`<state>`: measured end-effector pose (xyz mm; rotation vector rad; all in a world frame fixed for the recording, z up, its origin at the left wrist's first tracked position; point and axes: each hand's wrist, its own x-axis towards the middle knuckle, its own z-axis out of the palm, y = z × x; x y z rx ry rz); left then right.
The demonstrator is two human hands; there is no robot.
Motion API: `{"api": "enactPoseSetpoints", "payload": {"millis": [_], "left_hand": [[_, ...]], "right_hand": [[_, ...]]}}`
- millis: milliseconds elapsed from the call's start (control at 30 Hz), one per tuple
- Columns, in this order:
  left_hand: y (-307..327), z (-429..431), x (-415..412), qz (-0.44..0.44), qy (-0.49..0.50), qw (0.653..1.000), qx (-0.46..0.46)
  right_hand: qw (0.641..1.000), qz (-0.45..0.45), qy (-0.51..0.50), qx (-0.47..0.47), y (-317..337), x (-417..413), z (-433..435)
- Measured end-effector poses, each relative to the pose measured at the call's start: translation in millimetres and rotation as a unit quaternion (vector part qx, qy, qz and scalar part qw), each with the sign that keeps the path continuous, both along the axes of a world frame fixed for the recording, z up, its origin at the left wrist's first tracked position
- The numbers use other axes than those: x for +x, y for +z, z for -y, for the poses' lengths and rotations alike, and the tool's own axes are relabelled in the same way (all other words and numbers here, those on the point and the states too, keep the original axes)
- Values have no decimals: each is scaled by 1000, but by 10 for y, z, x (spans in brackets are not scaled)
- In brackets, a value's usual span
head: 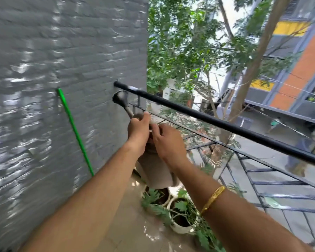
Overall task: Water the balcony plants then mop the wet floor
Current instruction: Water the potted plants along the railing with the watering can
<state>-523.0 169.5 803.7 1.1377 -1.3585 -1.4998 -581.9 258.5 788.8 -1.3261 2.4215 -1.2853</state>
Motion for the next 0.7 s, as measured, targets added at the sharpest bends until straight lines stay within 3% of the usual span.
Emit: {"api": "enactPoseSetpoints", "payload": {"millis": [300, 467, 700], "left_hand": [[-59, 1006, 1697, 14, 144, 989, -37], [-133, 1455, 2701, 56, 194, 979, -24], [-502, 1806, 3912, 65, 260, 963, 6]], "right_hand": [[985, -68, 151, 38, 0, 1564, 1039], [984, 49, 169, 37, 5, 2431, 1569], [961, 39, 268, 48, -307, 3524, 2049]]}}
